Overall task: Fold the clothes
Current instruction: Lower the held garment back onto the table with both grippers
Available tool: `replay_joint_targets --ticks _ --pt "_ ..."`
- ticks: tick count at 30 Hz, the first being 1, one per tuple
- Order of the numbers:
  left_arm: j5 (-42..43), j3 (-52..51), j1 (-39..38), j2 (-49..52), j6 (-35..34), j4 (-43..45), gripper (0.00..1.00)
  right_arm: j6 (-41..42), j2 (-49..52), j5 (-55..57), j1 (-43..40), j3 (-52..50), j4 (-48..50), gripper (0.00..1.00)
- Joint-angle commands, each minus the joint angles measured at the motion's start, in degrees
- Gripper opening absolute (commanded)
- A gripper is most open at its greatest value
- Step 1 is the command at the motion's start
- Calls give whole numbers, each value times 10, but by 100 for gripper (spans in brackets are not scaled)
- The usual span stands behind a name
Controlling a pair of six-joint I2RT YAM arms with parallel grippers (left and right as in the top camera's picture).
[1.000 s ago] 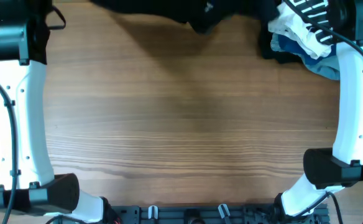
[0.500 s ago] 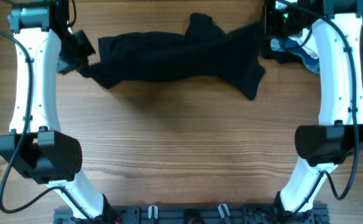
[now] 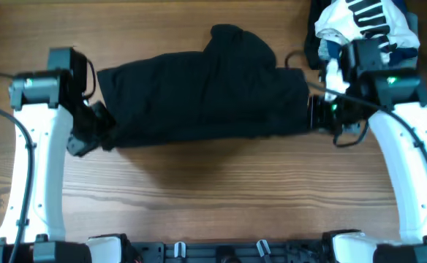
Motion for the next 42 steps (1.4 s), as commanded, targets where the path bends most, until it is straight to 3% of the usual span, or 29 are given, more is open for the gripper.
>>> replay_joint_targets --ticks 1,5,12,19,31,35,42 --pt "16 -163 -1 -43 -79 54 4 59 -52 6 1 -106 16 4" --pt "60 -313 -1 -42 -110 170 4 64 -52 -6 1 -157 52 4" --pt "30 -315 -1 -42 -134 218 4 33 -14 -16 1 -157 186 4" --pt "27 -313 -1 -57 -130 261 4 19 106 -30 1 -157 277 4" --pt "-56 -277 -1 -86 -99 318 8 9 111 -29 1 -156 367 4" --pt "-59 -277 -1 -73 -99 361 17 4 112 -29 1 -156 379 4" --pt "-59 -277 -1 -17 -99 388 16 3 113 -29 1 -156 414 5"
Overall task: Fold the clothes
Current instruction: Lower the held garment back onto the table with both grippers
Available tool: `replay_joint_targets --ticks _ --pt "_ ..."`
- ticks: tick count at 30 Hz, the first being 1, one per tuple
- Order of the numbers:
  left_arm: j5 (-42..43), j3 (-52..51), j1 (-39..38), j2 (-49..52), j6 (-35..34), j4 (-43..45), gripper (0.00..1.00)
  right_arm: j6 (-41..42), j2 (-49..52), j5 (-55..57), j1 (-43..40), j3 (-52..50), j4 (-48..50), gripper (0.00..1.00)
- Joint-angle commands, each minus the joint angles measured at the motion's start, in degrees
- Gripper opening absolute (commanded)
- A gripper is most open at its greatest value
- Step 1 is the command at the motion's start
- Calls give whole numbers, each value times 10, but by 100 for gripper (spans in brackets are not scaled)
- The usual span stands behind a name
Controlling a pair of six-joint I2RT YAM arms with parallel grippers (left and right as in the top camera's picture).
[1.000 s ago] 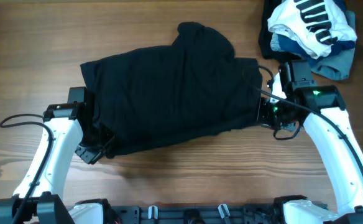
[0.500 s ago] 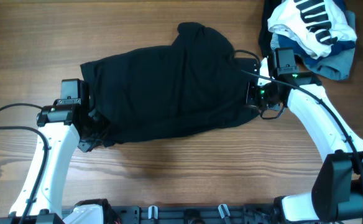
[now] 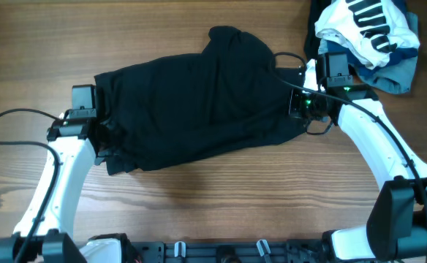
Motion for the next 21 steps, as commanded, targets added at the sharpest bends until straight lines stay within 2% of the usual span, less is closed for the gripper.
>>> replay_joint_targets --ticks 1,2,4,5,7,8,12,15,17,21 --pt "-12 9 -1 30 3 12 16 -12 8 -5 1 0 14 5" --pt "-12 9 -1 41 3 17 16 -12 8 -5 1 0 20 7" --pt "-12 9 -1 56 3 28 16 -12 8 -5 1 0 30 27" --pt "-12 9 -1 62 3 34 16 -12 8 -5 1 0 33 47" --pt "-12 9 -1 67 3 46 16 -12 8 -4 1 0 38 77" --pt "-14 9 -1 67 6 53 16 -12 8 -4 1 0 38 81" --pt "-14 9 -1 67 51 69 13 -27 8 -6 1 2 36 82" --pt "-7 10 -1 66 83 69 13 -45 8 -7 1 27 0 82" --pt "22 37 -1 65 136 51 15 -85 8 -7 1 85 -68 82" --pt "54 132 -1 65 156 -34 16 -116 8 -7 2 190 -166 81"
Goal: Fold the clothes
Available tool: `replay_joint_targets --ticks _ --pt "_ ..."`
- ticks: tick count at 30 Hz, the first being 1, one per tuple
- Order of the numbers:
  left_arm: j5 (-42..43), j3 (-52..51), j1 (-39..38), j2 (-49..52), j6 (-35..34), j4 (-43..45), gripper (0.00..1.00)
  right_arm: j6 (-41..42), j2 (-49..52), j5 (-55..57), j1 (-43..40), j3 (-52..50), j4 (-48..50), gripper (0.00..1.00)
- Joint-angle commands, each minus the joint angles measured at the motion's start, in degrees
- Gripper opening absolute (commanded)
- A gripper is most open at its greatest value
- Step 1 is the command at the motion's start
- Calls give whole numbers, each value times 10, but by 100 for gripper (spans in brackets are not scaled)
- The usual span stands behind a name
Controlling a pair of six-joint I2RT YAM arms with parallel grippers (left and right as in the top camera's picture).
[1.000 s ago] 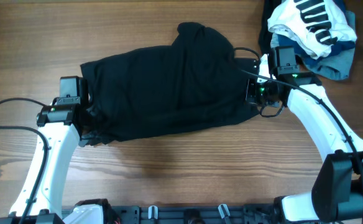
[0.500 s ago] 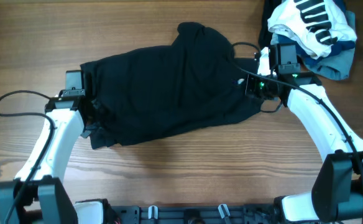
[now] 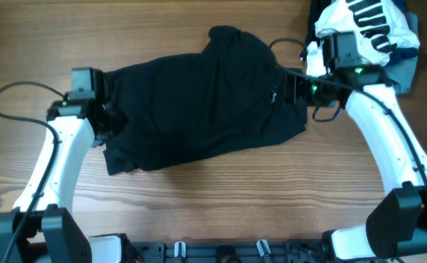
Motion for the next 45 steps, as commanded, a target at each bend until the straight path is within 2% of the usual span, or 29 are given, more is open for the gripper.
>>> replay_joint_targets --ticks 1,4,9,11,17,24,37,40,43,45 --pt "32 46 -1 -2 37 -36 15 -28 1 -7 4 48 -31 79" --pt "32 45 -1 11 37 -86 15 -7 20 -21 27 38 -59 70" --pt "27 45 -1 29 34 -109 13 99 86 -17 112 -11 -37 39" --pt "27 45 -1 29 34 -109 13 146 104 5 128 -21 -31 32" --pt "23 45 -1 29 34 -109 14 195 128 47 131 -59 3 31" --pt "23 45 -1 29 34 -108 15 195 130 46 131 -101 99 32" --pt "23 45 -1 29 34 -108 15 194 170 48 131 -103 121 31" --pt "23 45 -1 29 34 -107 15 194 170 47 131 -102 123 25" --pt "23 45 -1 29 34 -105 15 195 167 40 131 -95 121 5" --pt "23 45 -1 29 34 -105 15 194 157 30 131 -78 116 4"
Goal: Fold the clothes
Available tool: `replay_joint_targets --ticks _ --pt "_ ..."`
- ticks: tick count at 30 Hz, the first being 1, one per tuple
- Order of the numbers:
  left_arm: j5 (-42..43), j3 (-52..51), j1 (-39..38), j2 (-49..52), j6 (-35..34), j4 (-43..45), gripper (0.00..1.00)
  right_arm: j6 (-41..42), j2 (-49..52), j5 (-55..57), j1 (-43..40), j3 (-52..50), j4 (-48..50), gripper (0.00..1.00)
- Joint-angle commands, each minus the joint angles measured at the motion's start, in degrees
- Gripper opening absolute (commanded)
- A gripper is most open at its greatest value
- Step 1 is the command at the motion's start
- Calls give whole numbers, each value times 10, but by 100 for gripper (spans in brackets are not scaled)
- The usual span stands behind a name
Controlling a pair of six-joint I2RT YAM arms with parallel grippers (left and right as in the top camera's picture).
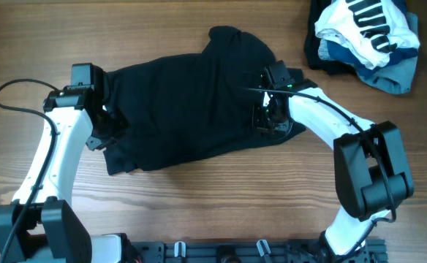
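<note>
A black garment (191,102) lies spread across the middle of the table, with a lobe sticking out toward the far edge. My left gripper (105,131) is at its left edge, the fingers dark against the cloth, so their state does not show. My right gripper (263,120) is down on the garment's right part, well inside its right edge. Whether it is shut on cloth cannot be told from above.
A pile of other clothes (363,36), white, black-striped and blue, sits at the far right corner. The bare wooden table (213,204) runs along the near side. The left arm's cable (9,91) loops out over the table at the left.
My right gripper has moved left and toward the near side, from the garment's far right corner to a spot inside its right part. The left gripper has barely shifted at the left edge.
At first both grippers were at the garment's two ends, with it stretched between them. Then both arms had come inward and the cloth lay slacker, its left corner lower. The right gripper then moved over the garment's right end and is now further in.
</note>
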Motion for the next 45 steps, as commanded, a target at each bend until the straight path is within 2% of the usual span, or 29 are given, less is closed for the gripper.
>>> replay_joint_targets --ticks 1,5,9,14,17,18,21,22,28,31,34,35,39,41,45 --pt "0 2 -1 4 9 2 15 -1 -9 -3 -1 23 -7 4" --pt "0 2 -1 4 9 4 15 -5 -27 -23 -1 54 -3 4" --pt "0 2 -1 4 9 4 16 0 -27 -64 -1 74 57 4" --pt "0 2 -1 4 9 8 16 12 -19 -47 14 74 150 5" --pt "0 2 -1 4 9 7 16 17 -4 -29 17 74 163 4" --pt "0 2 -1 4 9 8 16 17 1 -22 17 74 162 10" --pt "1 2 -1 4 9 6 17 15 7 -5 15 74 142 97" --pt "1 2 -1 4 9 1 17 15 3 -5 13 74 136 99" --pt "6 1 -1 4 9 -58 18 -33 -67 -24 -24 74 66 99" --pt "22 -14 -1 4 0 -49 20 -51 -76 -42 -37 74 49 99" --pt "22 -41 -1 4 -42 -32 22 -60 -75 -44 -37 74 42 99" --pt "22 -54 -1 4 -56 -23 24 -60 -75 -44 -37 74 42 99" --pt "20 -96 2 4 -104 10 45 -60 -75 -44 -37 74 39 99" --pt "20 -102 12 4 -104 18 52 -61 -75 -44 -37 74 39 99" --pt "20 -102 59 4 -106 37 56 -61 -75 -44 -37 74 37 99"
